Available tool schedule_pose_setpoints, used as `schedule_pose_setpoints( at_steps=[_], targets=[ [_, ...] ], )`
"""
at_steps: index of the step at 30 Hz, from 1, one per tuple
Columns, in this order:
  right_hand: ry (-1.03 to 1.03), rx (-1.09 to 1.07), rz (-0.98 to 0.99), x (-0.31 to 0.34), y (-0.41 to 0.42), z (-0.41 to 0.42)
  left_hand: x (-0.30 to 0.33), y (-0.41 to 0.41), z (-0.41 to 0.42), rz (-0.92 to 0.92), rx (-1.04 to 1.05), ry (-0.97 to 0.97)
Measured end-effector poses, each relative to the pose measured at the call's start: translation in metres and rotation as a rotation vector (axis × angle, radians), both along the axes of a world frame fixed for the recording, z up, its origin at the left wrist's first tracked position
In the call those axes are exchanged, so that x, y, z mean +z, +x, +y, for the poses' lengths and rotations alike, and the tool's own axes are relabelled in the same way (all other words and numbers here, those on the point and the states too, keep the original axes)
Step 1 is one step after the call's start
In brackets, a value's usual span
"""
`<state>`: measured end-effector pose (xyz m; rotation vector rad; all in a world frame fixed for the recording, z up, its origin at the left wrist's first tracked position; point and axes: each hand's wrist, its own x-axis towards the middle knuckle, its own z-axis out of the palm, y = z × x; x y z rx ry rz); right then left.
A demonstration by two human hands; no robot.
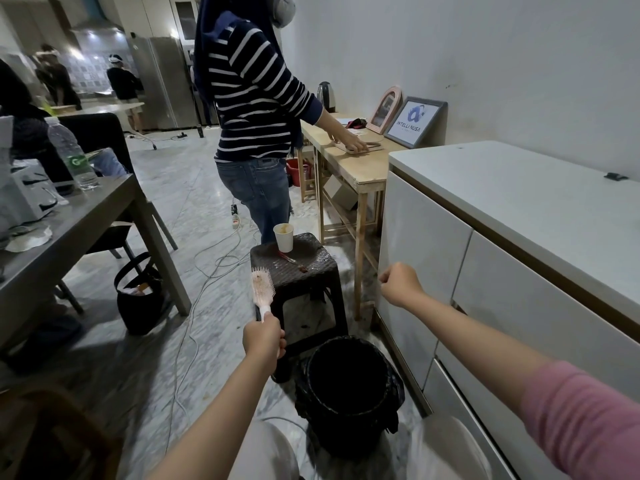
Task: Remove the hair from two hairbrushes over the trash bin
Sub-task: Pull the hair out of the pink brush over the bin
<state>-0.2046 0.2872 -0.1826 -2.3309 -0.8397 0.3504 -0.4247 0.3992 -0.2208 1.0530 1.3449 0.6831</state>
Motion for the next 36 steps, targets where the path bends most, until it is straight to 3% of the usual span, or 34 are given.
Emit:
schedule_pose_setpoints(
  at_steps=[7,25,31,36],
  targets=[
    [-0.099,0.143,0.121,-0.001,-0.004,0.001,0.005,0.002,-0.005,0.028,-0.05,-0.021],
    [0.318,0.107,0.153,0.008,-0.01,0.007,0.006,0.017,-0.031,0.032,-0.27,-0.06],
    [0.338,0.198,0.12,0.009,-0.033,0.018,0.003,0.027,-0.049,0.006,-0.339,0.03],
    [0.266,0.131,0.15,0.017,-0.054,0.029,-0.001,0.035,-0.065,0.071,-0.433,0.219]
  ],
)
